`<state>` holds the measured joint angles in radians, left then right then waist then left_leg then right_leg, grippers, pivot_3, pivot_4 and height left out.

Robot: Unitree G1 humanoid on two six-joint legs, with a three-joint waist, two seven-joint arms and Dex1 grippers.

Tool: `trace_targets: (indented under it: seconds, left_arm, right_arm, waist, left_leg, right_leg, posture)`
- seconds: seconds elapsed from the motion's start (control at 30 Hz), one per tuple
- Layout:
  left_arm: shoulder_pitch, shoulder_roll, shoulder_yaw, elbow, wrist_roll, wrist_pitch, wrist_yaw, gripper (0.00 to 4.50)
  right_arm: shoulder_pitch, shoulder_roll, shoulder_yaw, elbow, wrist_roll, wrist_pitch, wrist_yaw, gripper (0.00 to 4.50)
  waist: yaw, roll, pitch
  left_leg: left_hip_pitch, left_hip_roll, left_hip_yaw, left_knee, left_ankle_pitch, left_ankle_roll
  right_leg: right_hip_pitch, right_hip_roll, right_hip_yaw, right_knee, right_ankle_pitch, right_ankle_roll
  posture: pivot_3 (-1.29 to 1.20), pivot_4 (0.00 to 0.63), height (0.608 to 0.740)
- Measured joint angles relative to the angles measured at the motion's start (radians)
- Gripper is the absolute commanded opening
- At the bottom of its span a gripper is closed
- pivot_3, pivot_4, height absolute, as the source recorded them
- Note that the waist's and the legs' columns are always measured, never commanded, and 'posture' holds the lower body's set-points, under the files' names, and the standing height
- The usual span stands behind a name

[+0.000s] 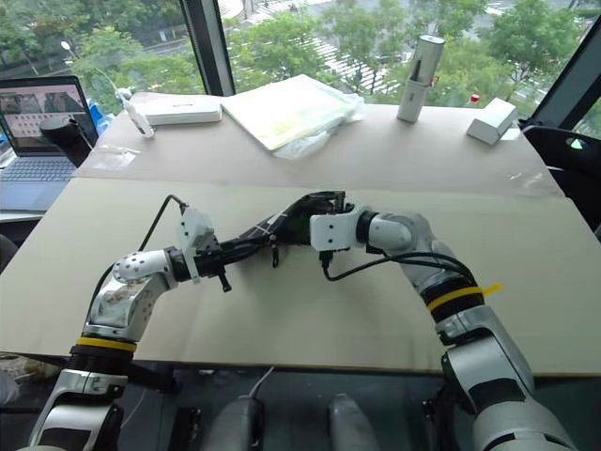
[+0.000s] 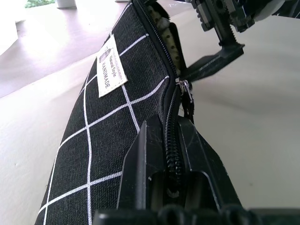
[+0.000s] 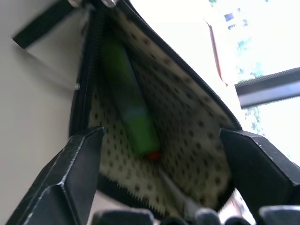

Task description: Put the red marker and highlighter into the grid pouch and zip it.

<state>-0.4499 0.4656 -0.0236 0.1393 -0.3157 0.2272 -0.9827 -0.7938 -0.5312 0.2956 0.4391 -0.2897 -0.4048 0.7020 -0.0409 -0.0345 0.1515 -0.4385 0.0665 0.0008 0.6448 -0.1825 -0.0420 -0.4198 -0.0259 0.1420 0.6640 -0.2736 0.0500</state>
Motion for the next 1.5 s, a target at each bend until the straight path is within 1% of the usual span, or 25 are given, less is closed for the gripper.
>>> trace_targets:
  seconds: [0.03, 0.07, 0.1, 0.13, 0.17, 0.23, 0.27, 0.3, 0.37, 0.43, 0.5, 0.53, 0.63, 0.77, 0.9, 1.0, 1.03, 1.1, 1.17, 1.2, 1.23, 1.4, 1.43, 1.5]
  left_arm:
    - [0.000, 0.000, 0.000, -0.001, 0.000, 0.000, 0.000, 0.00]
    - [0.000, 0.000, 0.001, -0.002, 0.000, 0.000, 0.000, 0.00]
    - [-0.001, -0.001, -0.001, -0.003, 0.000, 0.000, 0.000, 0.00]
    - [-0.001, 0.000, 0.000, -0.003, 0.000, 0.001, 0.000, 0.00]
    - [-0.002, 0.000, 0.000, -0.004, 0.000, 0.001, 0.000, 0.00]
    - [-0.003, -0.001, 0.000, -0.004, 0.000, 0.001, -0.001, 0.00]
    - [-0.003, -0.001, 0.000, -0.005, 0.000, 0.000, -0.001, 0.00]
    - [-0.004, -0.002, 0.000, -0.004, 0.000, 0.000, -0.001, 0.00]
    - [-0.004, -0.002, 0.000, -0.004, 0.000, 0.000, 0.000, 0.00]
    - [-0.006, -0.008, -0.001, -0.003, 0.000, 0.000, 0.000, 0.00]
    - [-0.010, -0.023, -0.005, -0.003, 0.000, 0.000, 0.004, 0.00]
    - [-0.011, -0.029, -0.011, -0.003, 0.000, 0.000, 0.008, 0.00]
    - [-0.011, -0.032, -0.014, -0.004, 0.000, 0.000, 0.011, 0.00]
    - [-0.011, -0.030, -0.014, -0.004, 0.000, 0.000, 0.011, 0.00]
    - [-0.011, -0.031, -0.016, -0.004, 0.000, 0.000, 0.012, 0.00]
    - [-0.011, -0.032, -0.016, -0.004, 0.000, 0.000, 0.015, 0.00]
    - [-0.010, -0.033, -0.017, -0.004, 0.000, 0.000, 0.018, 0.00]
    - [-0.007, -0.033, -0.017, -0.006, 0.000, 0.000, 0.021, 0.00]
    - [-0.005, -0.033, -0.017, -0.006, 0.000, 0.000, 0.022, 0.00]
    - [-0.004, -0.033, -0.017, -0.006, 0.000, 0.000, 0.023, 0.00]
    - [-0.004, -0.033, -0.017, -0.006, 0.000, 0.000, 0.023, 0.00]
    - [-0.004, -0.033, -0.017, -0.006, 0.000, 0.000, 0.027, 0.00]
    - [-0.004, -0.033, -0.017, -0.006, 0.000, -0.001, 0.027, 0.00]
    - [-0.004, -0.034, -0.017, -0.006, 0.000, -0.001, 0.027, 0.00]
  right_arm:
    - [0.020, 0.000, -0.039, -0.016, 0.052, 0.019, 0.013, 4.28]
    - [0.047, 0.000, -0.088, -0.046, 0.142, 0.067, 0.044, 4.28]
    - [0.100, -0.002, -0.161, -0.124, 0.298, 0.189, 0.101, 4.28]
    - [0.132, -0.006, -0.200, -0.173, 0.382, 0.272, 0.135, 4.28]
    - [0.178, -0.029, -0.245, -0.247, 0.506, 0.403, 0.187, 4.28]
    - [0.273, -0.095, -0.281, -0.364, 0.647, 0.587, 0.269, 4.28]
    - [0.308, -0.115, -0.284, -0.398, 0.674, 0.625, 0.289, 4.28]
    - [0.399, -0.149, -0.279, -0.481, 0.720, 0.706, 0.327, 4.28]
    - [0.456, -0.146, -0.259, -0.527, 0.741, 0.759, 0.337, 4.28]
    - [0.489, -0.092, -0.221, -0.577, 0.743, 0.826, 0.288, 4.28]
    - [0.488, -0.009, -0.181, -0.600, 0.725, 0.866, 0.205, 4.28]
    - [0.482, 0.044, -0.146, -0.605, 0.706, 0.892, 0.152, 4.28]
    - [0.460, 0.134, -0.088, -0.599, 0.659, 0.932, 0.053, 4.28]
    - [0.379, 0.243, -0.039, -0.546, 0.596, 0.942, -0.043, 4.28]
    - [0.324, 0.311, -0.031, -0.485, 0.567, 0.939, -0.080, 4.28]
    - [0.307, 0.328, -0.030, -0.460, 0.555, 0.938, -0.085, 4.28]
    - [0.300, 0.330, -0.029, -0.451, 0.547, 0.937, -0.086, 3.78]
    - [0.297, 0.326, -0.031, -0.448, 0.545, 0.936, -0.079, 3.36]
    - [0.297, 0.312, -0.031, -0.448, 0.545, 0.936, -0.066, 2.59]
    - [0.299, 0.299, -0.034, -0.449, 0.545, 0.936, -0.056, 2.25]
    - [0.300, 0.291, -0.035, -0.449, 0.546, 0.936, -0.052, 2.03]
    - [0.302, 0.271, -0.041, -0.451, 0.547, 0.936, -0.033, 0.22]
    - [0.302, 0.270, -0.043, -0.451, 0.547, 0.936, -0.032, 0.10]
    - [0.302, 0.270, -0.045, -0.451, 0.547, 0.936, -0.033, 0.10]
  waist:
    - [0.001, 0.000, 0.000]
    - [0.002, 0.000, 0.000]
    - [0.004, 0.000, 0.000]
    - [0.005, 0.000, 0.000]
    - [0.006, 0.000, 0.000]
    - [0.010, 0.000, 0.000]
    - [0.010, 0.000, 0.000]
    - [0.011, 0.000, 0.000]
    - [0.007, 0.000, 0.000]
    - [-0.007, 0.000, 0.000]
    - [-0.011, 0.000, 0.000]
    - [-0.010, 0.000, 0.000]
    - [-0.004, 0.000, 0.000]
    - [0.001, 0.000, 0.000]
    - [0.002, 0.000, 0.000]
    - [0.001, 0.000, 0.000]
    - [0.001, 0.000, 0.000]
    - [0.000, 0.000, 0.000]
    - [0.001, 0.000, 0.000]
    - [0.001, 0.000, 0.000]
    - [0.001, 0.000, 0.000]
    - [-0.002, 0.000, 0.000]
    - [-0.002, 0.000, 0.000]
    - [-0.002, 0.000, 0.000]
  left_leg:
    - [0.000, 0.000, 0.000, 0.000, 0.000, 0.000]
    - [0.000, 0.000, 0.000, 0.000, 0.000, 0.000]
    - [0.000, 0.000, -0.001, 0.000, 0.000, 0.000]
    - [0.000, 0.000, -0.001, 0.000, 0.000, 0.000]
    - [0.000, 0.000, -0.001, 0.000, 0.000, 0.000]
    - [0.000, 0.000, -0.001, 0.000, 0.000, 0.000]
    - [0.001, 0.000, -0.001, 0.000, 0.000, 0.000]
    - [0.001, 0.000, -0.001, 0.000, 0.000, 0.000]
    - [0.001, 0.000, -0.001, 0.000, 0.000, 0.000]
    - [0.002, 0.001, -0.001, 0.000, 0.000, 0.000]
    - [0.003, 0.001, -0.002, 0.000, 0.000, 0.000]
    - [0.002, 0.001, -0.002, 0.000, 0.000, 0.000]
    - [0.001, 0.000, -0.002, 0.000, 0.000, 0.000]
    - [0.001, 0.000, -0.002, 0.001, 0.000, 0.000]
    - [0.001, 0.000, -0.002, 0.000, 0.000, 0.000]
    - [0.001, 0.000, -0.002, 0.000, 0.000, 0.000]
    - [0.001, 0.000, -0.002, 0.000, 0.000, 0.000]
    - [0.001, 0.000, -0.002, 0.000, 0.000, 0.000]
    - [0.001, 0.000, -0.002, 0.000, 0.000, 0.000]
    - [0.001, 0.000, -0.002, 0.000, 0.000, 0.000]
    - [0.001, 0.000, -0.002, 0.000, 0.000, 0.000]
    - [0.001, 0.000, -0.002, 0.000, 0.000, 0.000]
    - [0.001, 0.000, -0.002, 0.000, 0.000, 0.000]
    - [0.001, 0.000, -0.002, 0.000, 0.000, 0.000]
  right_leg:
    - [0.001, 0.000, 0.000, 0.000, 0.000, 0.000]
    - [0.001, 0.000, 0.000, 0.000, 0.000, 0.000]
    - [0.002, 0.000, 0.000, 0.000, 0.000, 0.000]
    - [0.003, 0.000, 0.000, 0.000, 0.000, 0.000]
    - [0.003, 0.000, 0.000, 0.000, 0.000, 0.000]
    - [0.003, 0.000, -0.001, -0.001, 0.000, 0.000]
    - [0.003, 0.000, -0.001, -0.001, 0.000, 0.000]
    - [0.003, 0.001, -0.001, -0.001, 0.000, 0.000]
    - [0.002, 0.001, 0.000, 0.000, 0.000, 0.000]
    - [0.002, 0.002, 0.001, 0.000, 0.000, 0.000]
    - [0.002, 0.003, 0.001, 0.001, 0.000, 0.000]
    - [0.001, 0.002, 0.001, 0.001, 0.000, 0.000]
    - [0.000, 0.002, 0.001, 0.001, 0.000, 0.000]
    - [0.001, 0.002, 0.000, 0.001, 0.000, 0.000]
    - [0.001, 0.002, 0.000, 0.000, 0.000, 0.000]
    - [0.001, 0.002, 0.000, 0.000, 0.000, 0.000]
    - [0.001, 0.002, 0.000, 0.001, 0.000, 0.000]
    - [0.001, 0.002, 0.000, 0.001, 0.000, 0.000]
    - [0.001, 0.002, 0.000, 0.001, 0.000, 0.000]
    - [0.001, 0.002, 0.000, 0.000, 0.000, 0.000]
    - [0.001, 0.002, 0.000, 0.000, 0.000, 0.000]
    - [0.001, 0.002, 0.000, 0.000, 0.000, 0.000]
    - [0.001, 0.002, 0.000, 0.000, 0.000, 0.000]
    - [0.001, 0.002, 0.000, 0.000, 0.000, 0.000]
  posture:
    - [0.00, 0.150, 0.738]
    - [0.00, 0.150, 0.738]
    - [0.00, 0.150, 0.738]
    - [0.00, 0.150, 0.738]
    - [0.00, 0.150, 0.738]
    - [0.00, 0.150, 0.738]
    - [0.00, 0.150, 0.738]
    - [0.00, 0.150, 0.738]
    - [0.00, 0.150, 0.738]
    - [0.00, 0.150, 0.738]
    - [0.00, 0.150, 0.738]
    - [0.00, 0.150, 0.738]
    - [0.00, 0.150, 0.738]
    - [0.00, 0.150, 0.738]
    - [0.00, 0.150, 0.738]
    - [0.00, 0.150, 0.738]
    - [0.00, 0.150, 0.738]
    - [0.00, 0.150, 0.738]
    - [0.00, 0.150, 0.738]
    - [0.00, 0.150, 0.738]
    - [0.00, 0.150, 0.738]
    - [0.00, 0.150, 0.738]
    - [0.00, 0.150, 0.738]
    - [0.00, 0.150, 0.738]
